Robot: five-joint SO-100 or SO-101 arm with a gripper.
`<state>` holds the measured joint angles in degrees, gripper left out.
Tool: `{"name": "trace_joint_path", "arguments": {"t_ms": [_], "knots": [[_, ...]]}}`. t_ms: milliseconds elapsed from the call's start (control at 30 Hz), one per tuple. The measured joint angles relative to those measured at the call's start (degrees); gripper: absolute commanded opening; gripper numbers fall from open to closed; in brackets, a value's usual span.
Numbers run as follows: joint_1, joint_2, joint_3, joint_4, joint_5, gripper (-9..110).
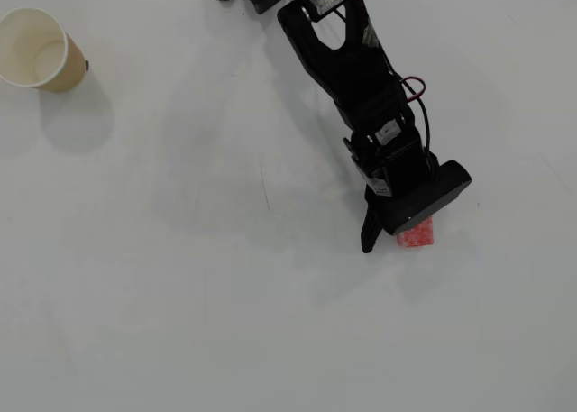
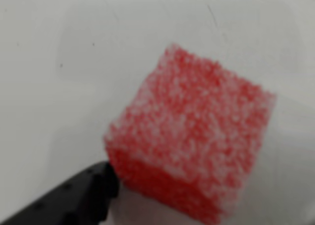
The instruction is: Pick up the cube and drop it in the cup.
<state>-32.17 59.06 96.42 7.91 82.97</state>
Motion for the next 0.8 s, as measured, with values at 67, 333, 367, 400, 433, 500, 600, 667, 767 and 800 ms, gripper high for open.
{"name": "trace_joint_path", "arguments": {"t_ms": [67,333,367,400,433,500,600,667,767,800], "knots": [[0.00,0.00,0.00,0.26,0.00,43],[0.00,-0.18,-1.76,0.26,0.00,43],[0.00,-0.35,-2.37,0.26,0.00,43],[0.00,-0.62,-2.99,0.26,0.00,43],[0.00,-0.97,-3.52,0.26,0.00,43],[0.00,-1.32,-4.04,0.26,0.00,43],[0.00,-1.49,-4.22,0.26,0.00,43],[-0.09,-1.49,-4.57,0.26,0.00,43],[-0.09,-1.49,-5.80,0.26,0.00,43],[-0.09,-1.49,-6.06,0.26,0.00,43]]}}
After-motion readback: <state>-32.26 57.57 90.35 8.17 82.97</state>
